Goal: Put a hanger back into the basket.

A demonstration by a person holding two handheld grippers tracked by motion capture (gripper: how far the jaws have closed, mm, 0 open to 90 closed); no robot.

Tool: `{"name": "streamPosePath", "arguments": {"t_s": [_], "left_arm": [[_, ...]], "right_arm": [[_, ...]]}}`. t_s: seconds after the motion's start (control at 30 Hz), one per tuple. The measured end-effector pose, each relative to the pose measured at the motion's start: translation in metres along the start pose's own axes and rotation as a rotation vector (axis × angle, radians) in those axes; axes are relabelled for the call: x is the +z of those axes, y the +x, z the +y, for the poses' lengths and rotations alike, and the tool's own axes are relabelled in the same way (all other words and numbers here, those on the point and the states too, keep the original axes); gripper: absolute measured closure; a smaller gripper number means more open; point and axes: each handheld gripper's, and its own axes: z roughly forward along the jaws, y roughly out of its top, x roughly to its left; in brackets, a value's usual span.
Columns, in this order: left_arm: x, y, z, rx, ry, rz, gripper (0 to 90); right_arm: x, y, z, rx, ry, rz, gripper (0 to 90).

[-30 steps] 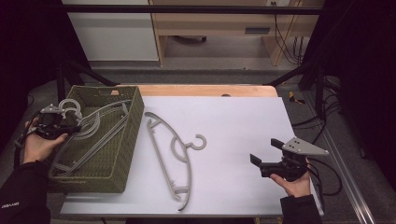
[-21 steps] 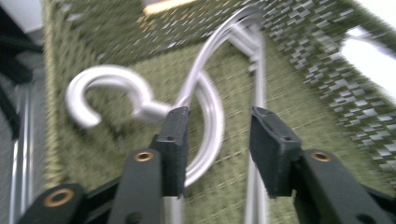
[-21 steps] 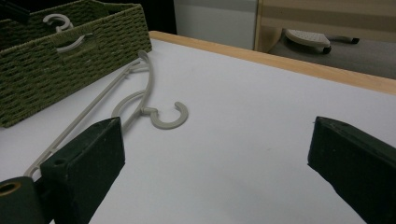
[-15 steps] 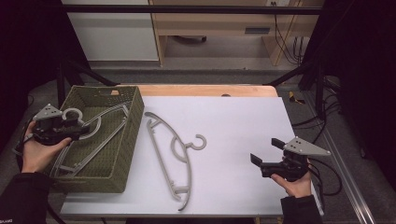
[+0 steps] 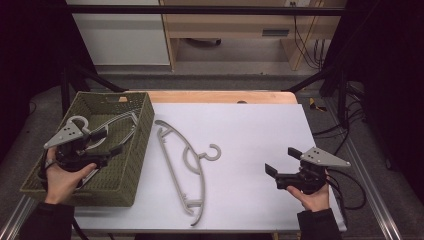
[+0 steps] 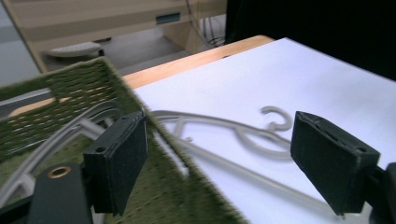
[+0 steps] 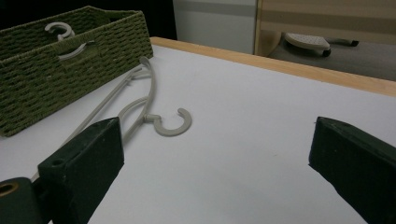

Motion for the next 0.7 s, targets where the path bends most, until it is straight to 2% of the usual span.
{"name": "streamPosePath", "arguments": {"t_s": [0.33,0.7], "left_arm": [[0.017,-0.037,-0.013,0.019,-0.001,-0.068,16.6],[0.032,-0.051,-0.026,0.03,0.038,-0.088,14.9]], "right_arm": [[0.015,0.014,0.001,-0.003,0.006,0.024,3.3],[0.039,0.037,0.0,-0.015,0.043,0.032,4.7]]}}
